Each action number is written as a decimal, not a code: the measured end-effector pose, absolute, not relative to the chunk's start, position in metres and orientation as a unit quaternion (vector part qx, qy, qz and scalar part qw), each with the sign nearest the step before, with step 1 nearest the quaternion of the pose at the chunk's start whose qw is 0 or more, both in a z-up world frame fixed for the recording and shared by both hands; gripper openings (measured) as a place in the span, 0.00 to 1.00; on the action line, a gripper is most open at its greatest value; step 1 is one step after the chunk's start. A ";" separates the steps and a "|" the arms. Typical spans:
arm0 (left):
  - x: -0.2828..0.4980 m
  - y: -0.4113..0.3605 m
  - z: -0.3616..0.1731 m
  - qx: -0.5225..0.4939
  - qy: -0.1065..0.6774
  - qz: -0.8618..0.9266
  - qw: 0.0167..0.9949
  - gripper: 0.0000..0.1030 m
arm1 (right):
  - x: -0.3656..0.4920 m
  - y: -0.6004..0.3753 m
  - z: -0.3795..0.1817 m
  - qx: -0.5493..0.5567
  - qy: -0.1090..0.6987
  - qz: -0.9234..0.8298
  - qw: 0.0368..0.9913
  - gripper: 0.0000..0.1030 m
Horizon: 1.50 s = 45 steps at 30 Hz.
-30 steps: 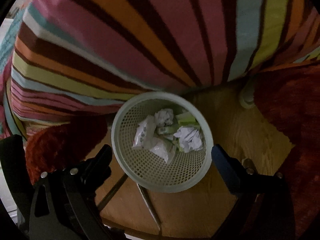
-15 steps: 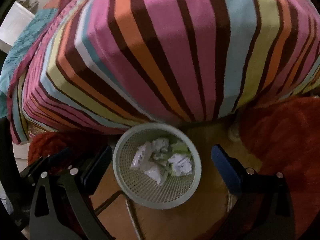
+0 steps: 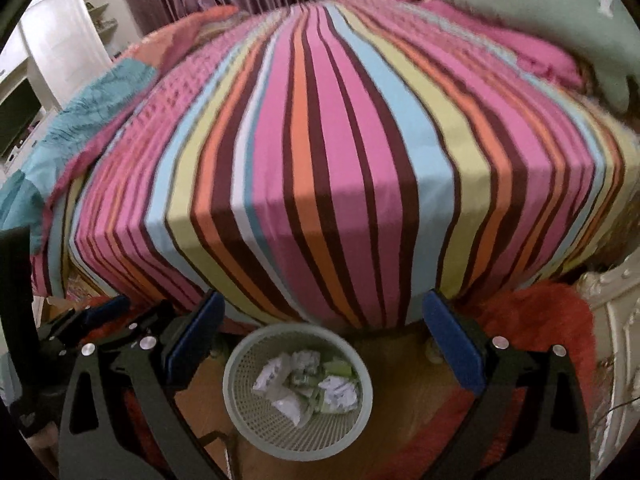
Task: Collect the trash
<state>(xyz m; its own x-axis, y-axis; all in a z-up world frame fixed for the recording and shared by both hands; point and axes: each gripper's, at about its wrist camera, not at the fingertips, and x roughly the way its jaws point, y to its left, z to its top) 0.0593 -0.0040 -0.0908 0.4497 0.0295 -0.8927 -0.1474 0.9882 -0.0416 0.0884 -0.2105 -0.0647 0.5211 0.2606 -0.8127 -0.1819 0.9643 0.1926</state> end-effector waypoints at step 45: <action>0.040 -0.021 0.068 -0.025 0.364 0.047 0.930 0.66 | 0.072 -0.220 0.037 0.050 0.337 0.132 0.931 0.92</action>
<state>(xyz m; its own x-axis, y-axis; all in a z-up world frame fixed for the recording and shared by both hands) 0.0396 -0.0215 0.0680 0.7307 0.0691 -0.6791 -0.1054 0.9943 -0.0123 0.0722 -0.2204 0.0370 0.7378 0.2791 -0.6146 -0.2111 0.9602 0.1827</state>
